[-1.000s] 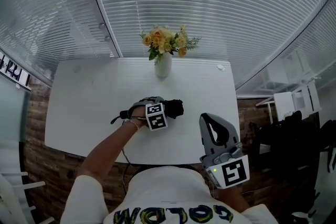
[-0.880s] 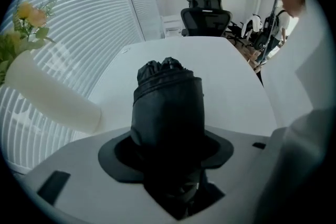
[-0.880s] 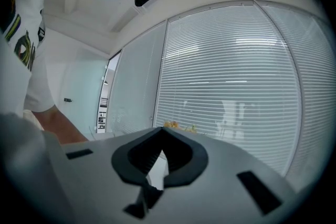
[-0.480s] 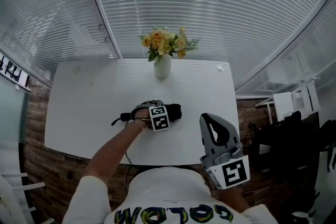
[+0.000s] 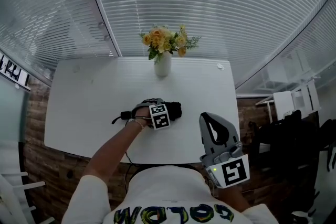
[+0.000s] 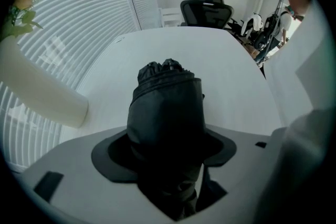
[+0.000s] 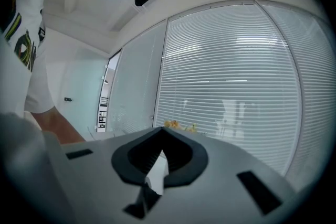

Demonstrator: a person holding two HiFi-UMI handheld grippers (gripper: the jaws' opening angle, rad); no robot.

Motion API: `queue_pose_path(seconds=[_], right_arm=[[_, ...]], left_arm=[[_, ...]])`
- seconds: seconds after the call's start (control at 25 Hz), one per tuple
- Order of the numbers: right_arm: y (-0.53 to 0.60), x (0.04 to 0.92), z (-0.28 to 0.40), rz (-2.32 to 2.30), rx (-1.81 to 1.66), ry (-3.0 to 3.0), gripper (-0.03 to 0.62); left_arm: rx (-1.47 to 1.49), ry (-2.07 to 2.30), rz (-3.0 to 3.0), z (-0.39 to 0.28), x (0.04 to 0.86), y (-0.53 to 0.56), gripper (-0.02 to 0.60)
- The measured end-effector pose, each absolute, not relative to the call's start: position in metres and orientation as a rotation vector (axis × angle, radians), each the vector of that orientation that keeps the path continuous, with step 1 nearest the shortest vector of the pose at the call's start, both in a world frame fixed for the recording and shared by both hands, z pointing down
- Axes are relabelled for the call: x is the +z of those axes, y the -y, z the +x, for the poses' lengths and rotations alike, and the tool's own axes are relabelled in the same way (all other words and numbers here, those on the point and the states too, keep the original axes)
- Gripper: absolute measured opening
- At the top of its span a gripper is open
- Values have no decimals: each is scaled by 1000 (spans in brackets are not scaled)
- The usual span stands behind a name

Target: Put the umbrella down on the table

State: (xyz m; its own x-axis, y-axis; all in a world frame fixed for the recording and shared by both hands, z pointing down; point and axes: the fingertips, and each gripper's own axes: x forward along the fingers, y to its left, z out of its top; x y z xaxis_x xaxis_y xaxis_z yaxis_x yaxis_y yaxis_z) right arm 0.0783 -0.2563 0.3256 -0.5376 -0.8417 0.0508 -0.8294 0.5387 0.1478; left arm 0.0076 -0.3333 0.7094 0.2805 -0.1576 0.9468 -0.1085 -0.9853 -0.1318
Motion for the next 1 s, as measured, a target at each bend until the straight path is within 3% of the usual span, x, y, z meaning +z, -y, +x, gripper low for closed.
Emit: queue_pose_path(seconds=[0.6,1.0], right_arm=[[259,328,72,1418,-152,2662,9],[264,333,74,1417,-156,2647,9]], left_arm=[[-1572,-594,-2565,-10,629,341,327],[-916,-1018,-2832,-13,493,336,324]])
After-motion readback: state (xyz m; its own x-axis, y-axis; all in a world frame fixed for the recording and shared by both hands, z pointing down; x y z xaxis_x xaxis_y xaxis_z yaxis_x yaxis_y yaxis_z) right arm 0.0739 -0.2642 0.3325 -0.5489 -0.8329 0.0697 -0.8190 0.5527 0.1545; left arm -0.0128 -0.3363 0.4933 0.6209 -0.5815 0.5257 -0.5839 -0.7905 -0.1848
